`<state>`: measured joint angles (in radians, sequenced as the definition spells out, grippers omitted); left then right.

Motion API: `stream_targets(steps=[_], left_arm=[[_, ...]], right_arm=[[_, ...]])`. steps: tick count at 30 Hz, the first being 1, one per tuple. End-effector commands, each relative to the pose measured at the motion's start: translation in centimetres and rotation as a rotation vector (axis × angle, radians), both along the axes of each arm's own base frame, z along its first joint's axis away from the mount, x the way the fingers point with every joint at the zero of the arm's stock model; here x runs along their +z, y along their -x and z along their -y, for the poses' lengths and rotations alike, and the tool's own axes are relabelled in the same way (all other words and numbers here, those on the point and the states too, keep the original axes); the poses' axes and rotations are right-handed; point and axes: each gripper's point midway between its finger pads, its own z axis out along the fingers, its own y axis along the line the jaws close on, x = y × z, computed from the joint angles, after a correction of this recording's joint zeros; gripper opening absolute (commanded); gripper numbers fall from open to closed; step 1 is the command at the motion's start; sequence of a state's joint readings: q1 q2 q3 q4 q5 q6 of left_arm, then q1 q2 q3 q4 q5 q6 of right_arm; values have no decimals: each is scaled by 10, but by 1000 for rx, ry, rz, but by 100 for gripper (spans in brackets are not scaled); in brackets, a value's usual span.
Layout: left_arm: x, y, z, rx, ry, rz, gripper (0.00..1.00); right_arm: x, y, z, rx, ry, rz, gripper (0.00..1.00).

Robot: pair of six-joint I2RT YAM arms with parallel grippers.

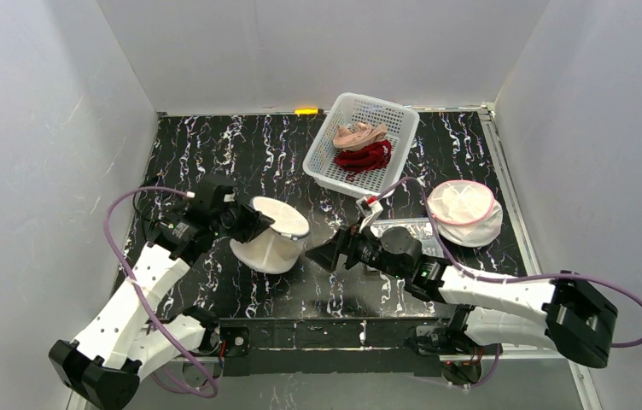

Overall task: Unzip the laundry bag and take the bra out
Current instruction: Unzip the laundry bag at the center of the board.

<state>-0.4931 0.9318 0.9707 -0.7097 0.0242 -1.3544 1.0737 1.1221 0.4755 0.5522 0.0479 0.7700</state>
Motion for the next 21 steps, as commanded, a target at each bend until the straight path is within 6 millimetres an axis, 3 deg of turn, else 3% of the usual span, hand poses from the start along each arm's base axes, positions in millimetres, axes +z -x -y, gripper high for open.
stream_targets(steps=[1, 4, 11, 16, 21], left_arm=[[11, 7, -22, 9, -133, -12, 0], [23, 6, -22, 23, -128, -27, 0], [42, 7, -3, 81, 21, -111, 0], [50, 10, 6, 139, 102, -195, 0], [51, 11, 11, 165, 132, -241, 0]], right_arm=[[32, -14, 14, -94, -28, 73, 99], [50, -23, 28, -201, -115, 16, 99], [114, 4, 17, -3, -237, 222, 97], [131, 8, 10, 25, -326, 220, 98], [127, 4, -2, 34, -342, 162, 91]])
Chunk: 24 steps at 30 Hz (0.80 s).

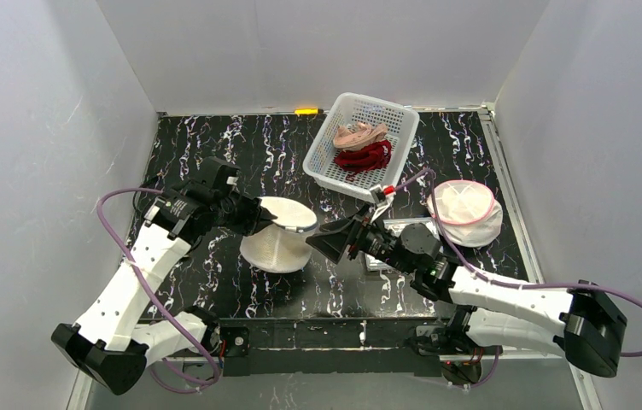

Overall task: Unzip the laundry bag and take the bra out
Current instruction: Unzip the laundry bag at the center of the board.

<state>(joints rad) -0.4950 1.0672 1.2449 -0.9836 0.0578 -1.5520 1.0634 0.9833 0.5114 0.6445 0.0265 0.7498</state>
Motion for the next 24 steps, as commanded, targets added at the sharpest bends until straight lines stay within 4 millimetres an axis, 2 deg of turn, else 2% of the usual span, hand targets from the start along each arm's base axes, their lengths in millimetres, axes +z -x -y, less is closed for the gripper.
stream_targets(steps=[1, 4, 9, 17, 24], left_arm=[[14, 5, 7, 40, 67, -44, 0], [16, 4, 8, 42, 76, -48, 0], [18, 4, 9, 42, 78, -43, 0], [21, 3, 10, 40, 89, -37, 0], [21, 4, 10, 39, 90, -37, 0]], right_arm=[[34, -1, -13, 30, -108, 5, 89], [31, 3, -19, 66, -116, -16, 84], [28, 4, -25, 83, -124, -28, 83], [15, -2, -29, 60, -107, -63, 78], [15, -5, -34, 61, -125, -76, 74]])
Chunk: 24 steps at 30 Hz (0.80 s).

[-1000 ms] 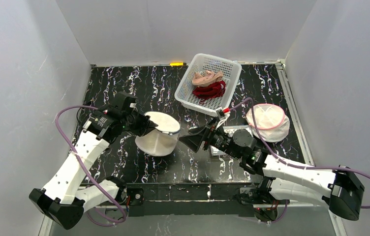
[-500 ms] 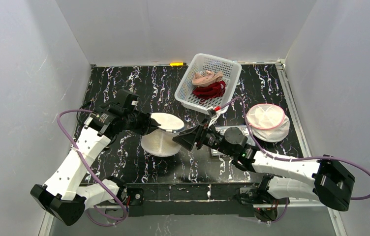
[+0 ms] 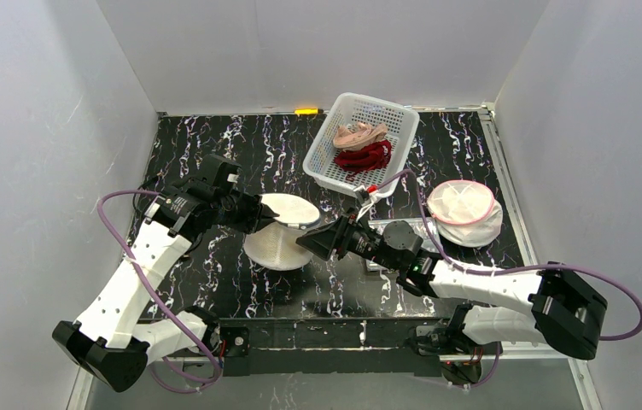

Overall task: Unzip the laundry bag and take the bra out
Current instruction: Unzip the laundry bag at the center of the board.

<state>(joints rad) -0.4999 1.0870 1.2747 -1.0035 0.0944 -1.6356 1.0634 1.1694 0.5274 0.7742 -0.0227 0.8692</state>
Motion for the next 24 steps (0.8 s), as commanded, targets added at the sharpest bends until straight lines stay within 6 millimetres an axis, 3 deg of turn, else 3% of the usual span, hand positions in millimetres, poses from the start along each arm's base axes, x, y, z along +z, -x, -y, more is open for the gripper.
stream_targets(steps=[1, 24], left_arm=[[14, 3, 3, -2, 30, 17, 0], [2, 3, 3, 4, 22, 0, 0]], right_arm=[[39, -3, -5, -9, -112, 41, 73], [41, -3, -5, -9, -125, 32, 52]])
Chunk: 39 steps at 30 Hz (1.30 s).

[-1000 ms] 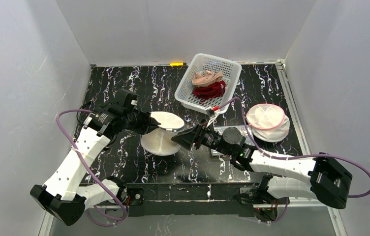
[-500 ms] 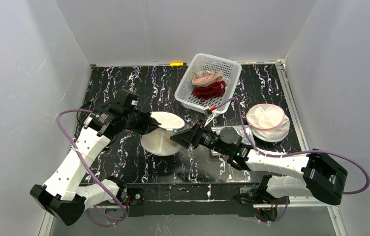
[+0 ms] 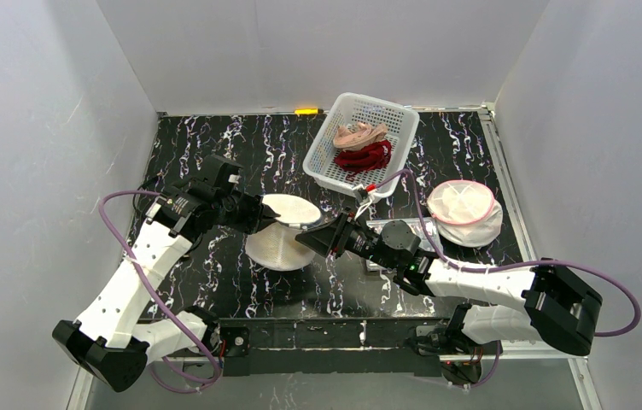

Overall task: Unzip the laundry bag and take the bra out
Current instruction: Unzip the laundry bag at the center of the board.

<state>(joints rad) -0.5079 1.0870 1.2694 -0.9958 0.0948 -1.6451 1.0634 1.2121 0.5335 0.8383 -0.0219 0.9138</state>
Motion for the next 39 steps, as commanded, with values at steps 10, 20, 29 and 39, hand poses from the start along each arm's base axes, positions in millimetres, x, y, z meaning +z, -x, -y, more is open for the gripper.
stream_targets(steps=[10, 20, 29, 39], left_arm=[[4, 3, 2, -2, 18, 7, 0], [4, 3, 2, -10, 16, 10, 0], [4, 0, 7, -46, 15, 24, 0], [-25, -16, 27, -370, -60, 257, 0]], right_arm=[[27, -11, 5, -78, -53, 33, 40], [24, -13, 4, -83, -36, 32, 25], [21, -15, 4, -89, 5, 47, 1], [-27, -32, 27, -166, 435, 164, 1]])
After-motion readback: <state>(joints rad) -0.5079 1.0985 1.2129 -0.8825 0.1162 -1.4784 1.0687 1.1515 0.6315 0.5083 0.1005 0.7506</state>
